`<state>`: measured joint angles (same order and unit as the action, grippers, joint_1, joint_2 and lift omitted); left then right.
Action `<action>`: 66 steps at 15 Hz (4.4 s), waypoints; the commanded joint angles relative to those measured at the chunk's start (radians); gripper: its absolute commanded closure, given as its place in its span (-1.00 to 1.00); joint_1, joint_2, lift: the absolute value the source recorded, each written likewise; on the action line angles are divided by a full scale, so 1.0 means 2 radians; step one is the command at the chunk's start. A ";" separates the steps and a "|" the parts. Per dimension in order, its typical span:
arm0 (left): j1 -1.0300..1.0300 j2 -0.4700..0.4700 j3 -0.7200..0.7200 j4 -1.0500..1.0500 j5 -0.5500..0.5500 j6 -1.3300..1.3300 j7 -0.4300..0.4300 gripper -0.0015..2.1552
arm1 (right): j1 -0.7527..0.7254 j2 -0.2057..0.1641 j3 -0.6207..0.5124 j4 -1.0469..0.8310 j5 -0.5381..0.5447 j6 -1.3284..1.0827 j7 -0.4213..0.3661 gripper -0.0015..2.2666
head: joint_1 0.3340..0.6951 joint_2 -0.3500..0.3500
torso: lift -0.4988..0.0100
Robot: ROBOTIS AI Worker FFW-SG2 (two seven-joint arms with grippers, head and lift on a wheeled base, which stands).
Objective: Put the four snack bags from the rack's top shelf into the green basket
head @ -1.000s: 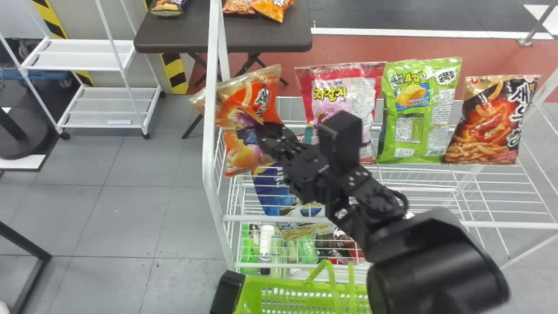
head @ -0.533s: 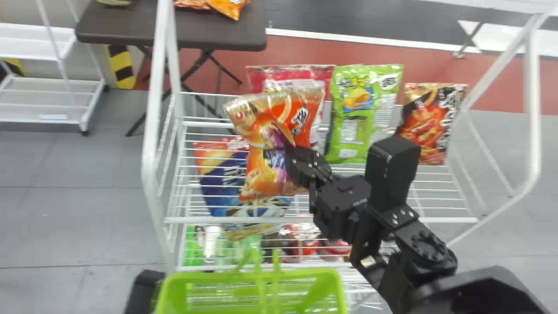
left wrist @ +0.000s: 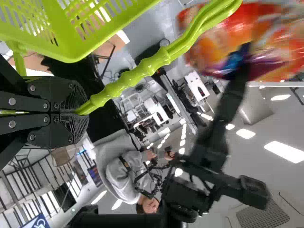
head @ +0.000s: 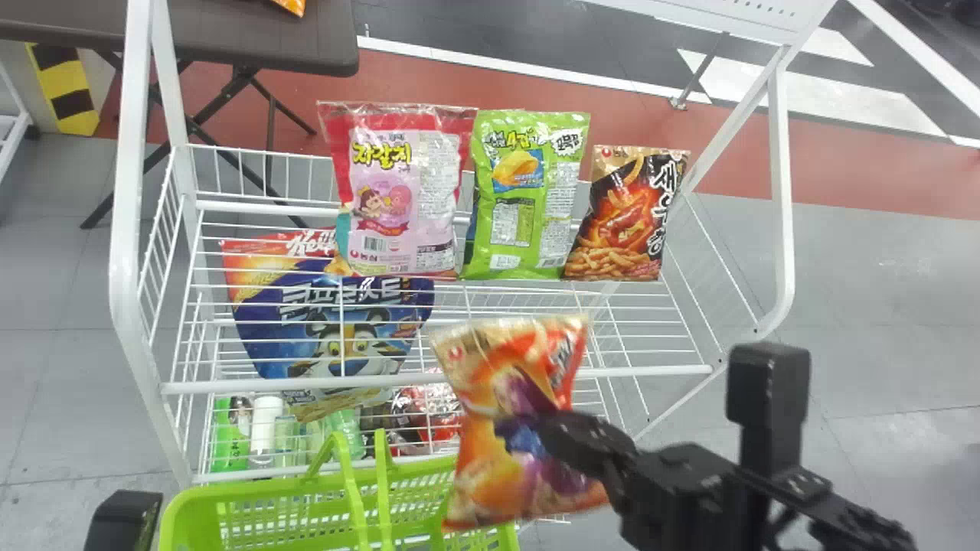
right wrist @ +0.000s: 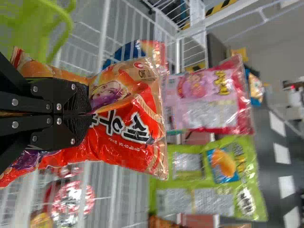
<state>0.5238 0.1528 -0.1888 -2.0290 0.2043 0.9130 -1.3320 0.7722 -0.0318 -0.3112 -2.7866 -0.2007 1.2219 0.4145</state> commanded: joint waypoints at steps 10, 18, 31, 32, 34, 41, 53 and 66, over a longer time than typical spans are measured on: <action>0.006 -0.006 -0.001 -0.004 -0.002 -0.007 -0.002 0.47 | -0.001 0.003 0.028 0.053 -0.026 0.162 0.047 -0.05 | 1.00 -1.00 | 0.96; 0.008 -0.006 -0.002 -0.007 -0.003 -0.010 -0.003 0.47 | -0.023 0.004 0.076 0.127 0.008 -0.180 0.007 -0.95 | 1.00 -1.00 | 0.96; 0.000 0.000 -0.003 -0.008 -0.004 0.003 -0.014 0.47 | -0.331 0.016 0.200 0.528 0.140 -0.502 -0.164 -0.93 | 1.00 -0.91 | 0.96; 0.000 0.000 -0.002 -0.006 -0.004 0.003 -0.014 0.47 | -0.346 0.016 0.200 0.544 0.138 -0.502 -0.161 -0.92 | 1.00 -0.90 | 0.96; -0.003 -0.001 -0.001 -0.004 -0.004 0.003 -0.014 0.47 | -0.367 0.016 0.201 0.565 0.139 -0.492 -0.135 -0.54 | 1.00 -0.87 | 0.96; -0.011 -0.002 -0.003 0.001 -0.004 0.005 -0.012 0.47 | -0.353 0.016 0.202 0.539 0.137 -0.461 -0.086 0.83 | 1.00 -0.71 | 0.96; -0.010 -0.004 -0.004 -0.001 -0.007 0.002 -0.005 0.47 | -0.114 0.014 0.034 0.077 0.041 -0.034 -0.039 0.83 | 1.00 -1.00 | 0.96; 0.013 -0.006 -0.001 -0.010 -0.007 -0.038 -0.003 0.47 | -0.042 -0.032 0.052 0.079 0.017 0.175 0.044 0.82 | 1.00 -1.00 | 0.96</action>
<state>0.5472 0.1411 -0.1949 -2.0476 0.1902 0.8426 -1.3369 0.6806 -0.0741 -0.2682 -2.6544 -0.1957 1.5608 0.5058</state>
